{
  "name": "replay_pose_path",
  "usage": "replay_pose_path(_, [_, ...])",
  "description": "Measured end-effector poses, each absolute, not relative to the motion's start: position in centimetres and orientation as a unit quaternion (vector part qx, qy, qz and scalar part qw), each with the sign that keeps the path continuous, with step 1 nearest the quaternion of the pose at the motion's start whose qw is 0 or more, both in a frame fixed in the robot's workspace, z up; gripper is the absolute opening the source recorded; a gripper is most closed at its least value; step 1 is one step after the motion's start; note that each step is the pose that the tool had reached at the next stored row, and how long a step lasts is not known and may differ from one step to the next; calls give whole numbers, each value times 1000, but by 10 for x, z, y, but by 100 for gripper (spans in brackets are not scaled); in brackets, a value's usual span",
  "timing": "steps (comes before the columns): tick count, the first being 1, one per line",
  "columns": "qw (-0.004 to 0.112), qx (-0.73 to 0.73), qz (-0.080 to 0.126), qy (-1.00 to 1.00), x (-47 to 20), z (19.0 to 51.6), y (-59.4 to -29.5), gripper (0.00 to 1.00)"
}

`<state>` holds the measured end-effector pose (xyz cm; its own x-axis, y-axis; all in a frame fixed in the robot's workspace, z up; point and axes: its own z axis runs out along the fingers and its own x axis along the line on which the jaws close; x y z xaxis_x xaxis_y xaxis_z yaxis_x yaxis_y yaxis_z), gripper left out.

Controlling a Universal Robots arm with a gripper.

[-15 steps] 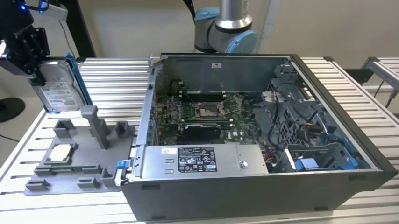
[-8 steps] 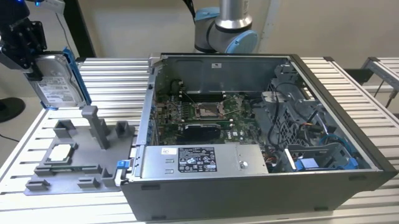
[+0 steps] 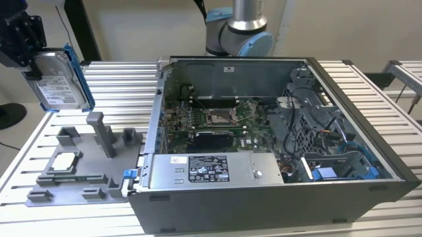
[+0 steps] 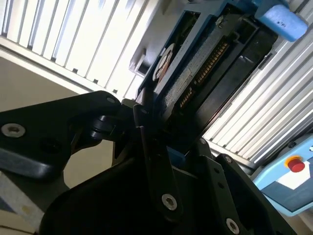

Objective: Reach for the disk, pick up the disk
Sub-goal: 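Pick up the disk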

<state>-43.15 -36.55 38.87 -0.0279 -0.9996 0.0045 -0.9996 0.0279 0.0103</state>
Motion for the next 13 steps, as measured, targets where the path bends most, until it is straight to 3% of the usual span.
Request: replay_pose_path(13, [5, 697, -2, -717, -432, 409, -365, 0])
